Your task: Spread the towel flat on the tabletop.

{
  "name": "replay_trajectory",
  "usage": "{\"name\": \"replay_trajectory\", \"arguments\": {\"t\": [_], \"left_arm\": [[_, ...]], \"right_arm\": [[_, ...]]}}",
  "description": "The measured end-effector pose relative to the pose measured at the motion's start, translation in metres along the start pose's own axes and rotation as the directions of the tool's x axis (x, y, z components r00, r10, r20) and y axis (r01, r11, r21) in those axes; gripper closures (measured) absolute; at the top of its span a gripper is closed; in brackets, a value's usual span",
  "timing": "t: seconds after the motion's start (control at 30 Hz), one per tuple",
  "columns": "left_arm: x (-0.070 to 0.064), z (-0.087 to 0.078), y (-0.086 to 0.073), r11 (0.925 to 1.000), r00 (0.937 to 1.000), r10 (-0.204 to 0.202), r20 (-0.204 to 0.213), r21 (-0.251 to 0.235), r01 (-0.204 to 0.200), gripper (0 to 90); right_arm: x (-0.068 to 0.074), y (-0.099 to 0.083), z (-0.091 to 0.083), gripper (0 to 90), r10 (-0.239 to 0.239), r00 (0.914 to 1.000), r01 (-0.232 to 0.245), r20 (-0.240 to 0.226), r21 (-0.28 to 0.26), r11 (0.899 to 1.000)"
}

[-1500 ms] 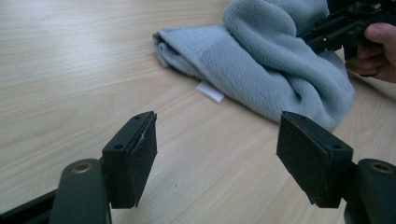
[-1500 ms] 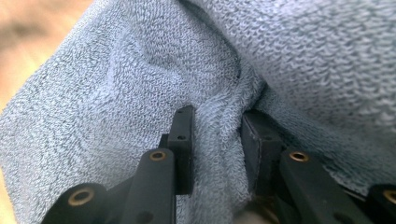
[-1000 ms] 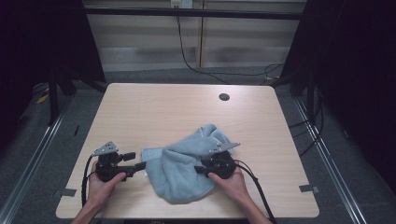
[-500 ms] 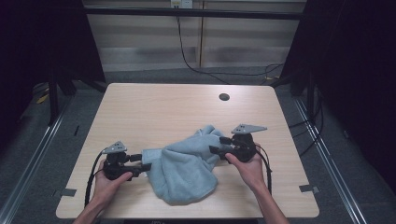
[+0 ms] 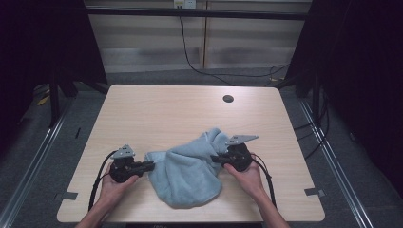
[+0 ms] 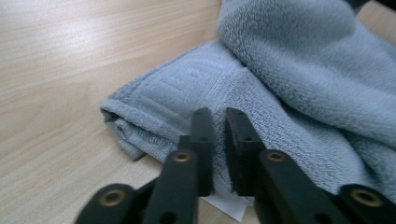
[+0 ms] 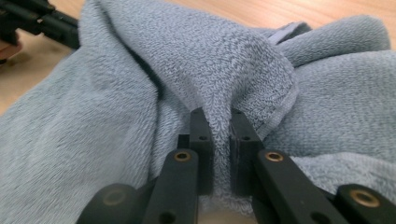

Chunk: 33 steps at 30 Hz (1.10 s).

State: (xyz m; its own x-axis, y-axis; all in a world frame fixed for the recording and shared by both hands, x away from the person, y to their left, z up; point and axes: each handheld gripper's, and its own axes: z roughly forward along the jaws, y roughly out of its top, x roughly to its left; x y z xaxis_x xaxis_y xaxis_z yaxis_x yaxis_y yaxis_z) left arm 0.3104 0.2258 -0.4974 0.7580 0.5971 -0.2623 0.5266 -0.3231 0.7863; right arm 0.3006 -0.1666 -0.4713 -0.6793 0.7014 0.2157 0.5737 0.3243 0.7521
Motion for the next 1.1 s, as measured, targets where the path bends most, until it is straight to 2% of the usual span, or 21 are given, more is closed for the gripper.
{"name": "replay_trajectory", "arguments": {"t": [0.13,0.27,0.3,0.37,0.4,0.43,0.53,0.57,0.6,0.63,0.67,0.73,0.77,0.8,0.83,0.87,0.9,0.93,0.97,1.0,1.1], "left_arm": [[0.000,-0.003,0.001,0.9998,0.9998,-0.011,0.017,-0.018,0.011,86.6],[-0.002,-0.004,0.002,0.9994,0.9995,-0.015,0.028,-0.030,0.016,86.9],[-0.002,-0.004,0.002,0.9994,0.9995,-0.015,0.028,-0.030,0.016,87.0],[0.000,-0.007,0.002,0.9982,0.9988,-0.033,0.036,-0.050,0.035,87.0],[0.000,-0.007,0.002,0.9982,0.9988,-0.033,0.036,-0.050,0.035,87.0],[0.000,-0.008,0.002,0.9978,0.9987,-0.037,0.034,-0.053,0.039,87.0],[0.000,-0.004,0.003,0.9984,0.9989,-0.037,0.029,-0.041,0.038,86.7],[0.001,-0.004,0.004,0.9985,0.9988,-0.036,0.032,-0.040,0.038,86.4],[0.001,-0.004,0.004,0.9985,0.9988,-0.036,0.032,-0.040,0.038,85.8],[0.003,-0.003,0.006,0.9982,0.9986,-0.044,0.028,-0.038,0.045,85.6],[0.004,-0.003,0.007,0.9983,0.9986,-0.043,0.030,-0.039,0.044,85.2],[0.005,-0.002,0.008,0.9979,0.9981,-0.051,0.036,-0.037,0.052,82.5],[0.005,-0.001,0.009,0.9976,0.9979,-0.057,0.032,-0.038,0.058,82.5],[0.008,0.001,0.011,0.9971,0.9971,-0.067,0.035,-0.033,0.068,78.4],[0.008,0.001,0.011,0.9971,0.9971,-0.067,0.035,-0.033,0.068,74.9],[0.008,0.003,0.012,0.9972,0.9972,-0.066,0.037,-0.032,0.067,69.4],[0.008,0.004,0.013,0.9969,0.9972,-0.069,0.027,-0.036,0.070,69.4],[0.006,0.006,0.014,0.9983,0.9985,-0.053,0.014,-0.025,0.053,55.0],[0.006,0.007,0.014,0.9991,0.9991,-0.040,0.012,-0.011,0.040,50.1],[0.006,0.009,0.013,0.9990,0.9989,-0.044,0.015,0.003,0.044,46.7],[0.006,0.016,0.011,0.9982,0.9988,-0.045,0.020,0.040,0.044,36.9]], "right_arm": [[0.003,-0.010,-0.015,83.5,-0.021,0.9998,0.021,-0.003,0.017,1.000],[0.001,-0.029,-0.029,83.3,-0.011,0.9999,0.011,0.012,0.060,0.998],[0.001,-0.029,-0.029,83.3,-0.011,0.9999,0.011,0.012,0.060,0.998],[-0.002,-0.045,-0.035,82.6,-0.005,0.9997,0.002,0.023,0.098,0.995],[-0.002,-0.045,-0.035,82.6,-0.005,0.9997,0.002,0.023,0.098,0.995],[-0.005,-0.049,-0.042,77.9,0.005,0.9997,-0.007,0.023,0.089,0.996],[-0.007,-0.038,-0.053,59.4,0.019,0.9994,-0.020,0.030,0.039,0.999],[-0.008,-0.031,-0.056,59.0,0.020,0.9994,-0.020,0.029,0.011,1.000],[-0.008,-0.031,-0.056,59.0,0.020,0.9994,-0.020,0.029,0.011,1.000],[-0.010,-0.014,-0.058,56.2,0.010,0.9996,-0.009,0.026,-0.030,1.000],[-0.012,-0.006,-0.057,56.6,0.008,0.9994,-0.007,0.032,-0.044,0.999],[-0.018,0.011,-0.052,57.3,0.010,0.9993,-0.008,0.036,-0.068,0.998],[-0.018,0.011,-0.052,57.3,0.010,0.9993,-0.008,0.036,-0.068,0.998],[-0.025,0.027,-0.040,58.1,0.019,0.9994,-0.016,0.029,-0.078,0.997],[-0.025,0.027,-0.040,58.1,0.019,0.9994,-0.016,0.029,-0.078,0.997],[-0.031,0.039,-0.022,57.1,0.031,0.9993,-0.030,0.022,-0.060,0.998],[-0.031,0.039,-0.022,57.1,0.031,0.9993,-0.030,0.022,-0.060,0.998],[-0.036,0.048,-0.002,56.3,0.015,0.9998,-0.015,0.009,-0.026,1.000],[-0.038,0.051,0.007,54.9,0.008,0.9999,-0.008,-0.007,-0.015,1.000],[-0.039,0.053,0.015,54.3,0.021,0.9996,-0.021,-0.019,-0.003,1.000],[-0.044,0.052,0.038,47.1,0.031,0.9995,-0.032,0.011,0.056,0.998]]}}
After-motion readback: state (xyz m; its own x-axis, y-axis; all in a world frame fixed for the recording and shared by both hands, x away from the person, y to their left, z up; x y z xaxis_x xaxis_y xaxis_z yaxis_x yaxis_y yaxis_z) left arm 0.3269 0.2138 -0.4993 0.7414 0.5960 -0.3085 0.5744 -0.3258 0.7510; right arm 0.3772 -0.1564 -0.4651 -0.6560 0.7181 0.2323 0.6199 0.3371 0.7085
